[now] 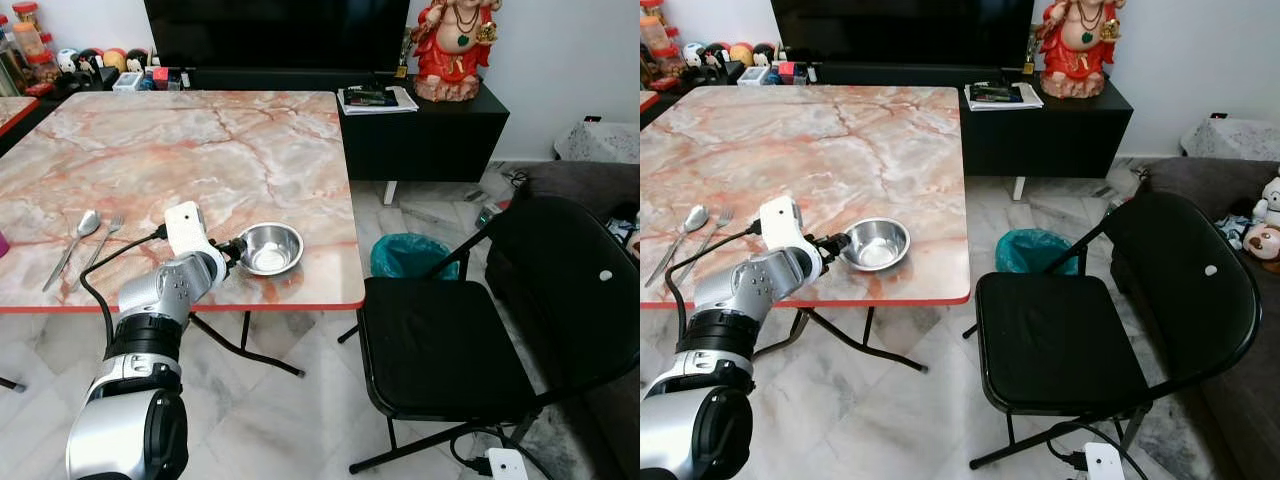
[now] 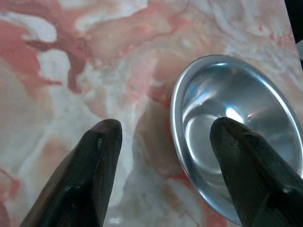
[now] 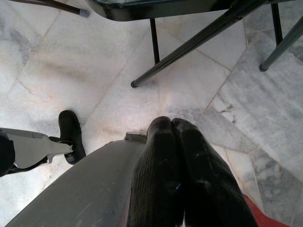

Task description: Setting the table

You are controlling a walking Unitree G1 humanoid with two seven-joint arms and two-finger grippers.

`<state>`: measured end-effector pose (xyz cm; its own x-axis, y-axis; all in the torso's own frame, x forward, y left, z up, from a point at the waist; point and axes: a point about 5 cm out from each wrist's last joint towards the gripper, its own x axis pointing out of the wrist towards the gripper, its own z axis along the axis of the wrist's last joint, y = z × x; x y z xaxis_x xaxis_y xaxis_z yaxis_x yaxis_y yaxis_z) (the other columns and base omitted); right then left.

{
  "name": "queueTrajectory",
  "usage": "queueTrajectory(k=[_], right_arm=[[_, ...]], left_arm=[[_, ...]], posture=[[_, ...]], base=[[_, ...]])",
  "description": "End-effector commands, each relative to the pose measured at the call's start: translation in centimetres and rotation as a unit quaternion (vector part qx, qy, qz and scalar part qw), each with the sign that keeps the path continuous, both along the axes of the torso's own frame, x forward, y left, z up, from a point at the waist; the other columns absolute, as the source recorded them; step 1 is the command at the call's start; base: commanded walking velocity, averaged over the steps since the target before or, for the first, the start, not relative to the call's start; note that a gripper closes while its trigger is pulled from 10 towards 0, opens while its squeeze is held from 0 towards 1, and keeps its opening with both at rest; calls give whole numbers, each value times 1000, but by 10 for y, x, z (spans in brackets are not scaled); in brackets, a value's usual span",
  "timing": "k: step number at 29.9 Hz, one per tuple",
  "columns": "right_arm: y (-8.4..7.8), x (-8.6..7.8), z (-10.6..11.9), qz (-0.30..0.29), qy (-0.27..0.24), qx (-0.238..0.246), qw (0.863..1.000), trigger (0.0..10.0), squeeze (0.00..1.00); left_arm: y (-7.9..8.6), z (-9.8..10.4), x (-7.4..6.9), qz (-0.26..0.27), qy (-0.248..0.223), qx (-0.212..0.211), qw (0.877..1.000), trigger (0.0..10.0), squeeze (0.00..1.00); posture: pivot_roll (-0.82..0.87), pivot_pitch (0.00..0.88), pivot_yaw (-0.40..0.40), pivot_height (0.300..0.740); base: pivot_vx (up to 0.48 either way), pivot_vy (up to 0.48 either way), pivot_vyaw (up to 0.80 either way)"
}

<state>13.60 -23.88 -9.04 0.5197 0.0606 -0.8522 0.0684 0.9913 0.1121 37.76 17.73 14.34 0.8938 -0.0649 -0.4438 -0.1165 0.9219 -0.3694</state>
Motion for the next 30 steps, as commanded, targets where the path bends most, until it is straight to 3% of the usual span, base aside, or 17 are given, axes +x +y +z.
queueTrajectory(k=[1,9,13,16,21,24,30], right_arm=[[0,-1,0,-6,0,2,1000,10000,0],[-1,0,0,-9,-1,1,1000,10000,0],[0,0,0,-9,-2,2,1000,10000,0],[0,0,0,-9,-2,2,1000,10000,0],[0,0,0,-10,-3,2,1000,10000,0],[0,0,0,-11,-3,2,1000,10000,0],[0,1,0,-11,-4,1,1000,10000,0]], left_arm=[[-3,2,2,3,-4,-1,1000,10000,0],[-9,-2,2,-6,-7,-25,1000,10000,0],[-8,-4,2,6,-4,-19,1000,10000,0],[-7,-6,2,4,-2,9,1000,10000,0],[-7,-8,2,6,-2,4,1000,10000,0],[-8,-9,2,9,-2,-24,1000,10000,0],[-9,-9,5,16,-4,-33,999,10000,0]], posture=[[-6,0,2,740],[-9,0,-3,740],[-7,0,-4,740],[-9,0,-3,740],[-11,0,-1,740],[-11,0,-1,740],[-12,3,-2,740]], base=[[0,0,0],[0,0,0],[0,0,0],[0,0,0],[0,0,0],[0,0,0],[0,0,0]])
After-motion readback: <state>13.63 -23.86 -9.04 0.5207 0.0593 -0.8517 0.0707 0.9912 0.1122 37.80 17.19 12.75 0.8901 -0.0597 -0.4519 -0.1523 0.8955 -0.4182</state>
